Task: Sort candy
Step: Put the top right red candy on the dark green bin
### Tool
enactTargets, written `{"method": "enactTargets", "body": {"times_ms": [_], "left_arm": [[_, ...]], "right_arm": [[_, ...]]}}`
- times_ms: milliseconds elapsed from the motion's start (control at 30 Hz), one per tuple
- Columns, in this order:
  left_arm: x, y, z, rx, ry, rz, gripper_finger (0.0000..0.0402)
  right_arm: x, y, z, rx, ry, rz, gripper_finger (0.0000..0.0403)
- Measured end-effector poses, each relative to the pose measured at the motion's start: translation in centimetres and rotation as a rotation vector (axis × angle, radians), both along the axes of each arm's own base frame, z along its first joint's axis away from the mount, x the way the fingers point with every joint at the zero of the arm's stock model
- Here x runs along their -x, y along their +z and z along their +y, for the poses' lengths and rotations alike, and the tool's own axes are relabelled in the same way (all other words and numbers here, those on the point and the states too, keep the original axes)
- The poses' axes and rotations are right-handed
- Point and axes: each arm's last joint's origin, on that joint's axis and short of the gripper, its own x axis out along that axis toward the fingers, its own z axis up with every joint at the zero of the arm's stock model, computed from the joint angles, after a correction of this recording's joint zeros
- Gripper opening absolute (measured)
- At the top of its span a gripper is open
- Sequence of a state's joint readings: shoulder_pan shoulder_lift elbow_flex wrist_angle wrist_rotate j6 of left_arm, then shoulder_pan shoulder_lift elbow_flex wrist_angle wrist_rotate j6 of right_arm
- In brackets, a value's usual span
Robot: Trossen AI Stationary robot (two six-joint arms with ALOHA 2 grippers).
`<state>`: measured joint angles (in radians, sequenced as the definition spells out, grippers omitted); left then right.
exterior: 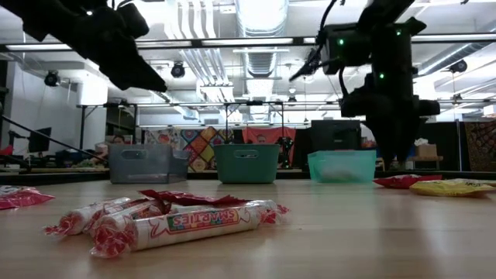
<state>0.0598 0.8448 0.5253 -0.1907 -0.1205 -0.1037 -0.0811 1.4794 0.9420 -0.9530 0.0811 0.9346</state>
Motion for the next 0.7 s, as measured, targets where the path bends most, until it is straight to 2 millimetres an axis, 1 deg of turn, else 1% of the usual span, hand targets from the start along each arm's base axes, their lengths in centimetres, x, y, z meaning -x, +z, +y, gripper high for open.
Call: {"method": "enactTargets", "body": {"times_ms": [267,400,533,700], "left_arm": [[0.4,-0.6,0.0,-0.017,-0.005,-0.059,0.0097],[0.3,-0.8,0.0,-0.017,-0.006,-0.051,0.0097],[0.1,-0.9,0.0,-0.021,-0.008,-0.047,0.0097],[0.0,-1.0,0.0,-0.021,-0.008,-0.043,0.0097]], "right_arm": [[-1.1,-2.9,-0.1,-0.004,0.027,0.076,0.0171],[-1.6,-3.8,-0.2,0.005,0.049,0.083,0.0165],[-1.9,-4.0,-0.3,0.041,0.055,0.077,0.0127],[-1.9,-3.7,-0.3,0.061,0.055,0.06,0.0051]]}}
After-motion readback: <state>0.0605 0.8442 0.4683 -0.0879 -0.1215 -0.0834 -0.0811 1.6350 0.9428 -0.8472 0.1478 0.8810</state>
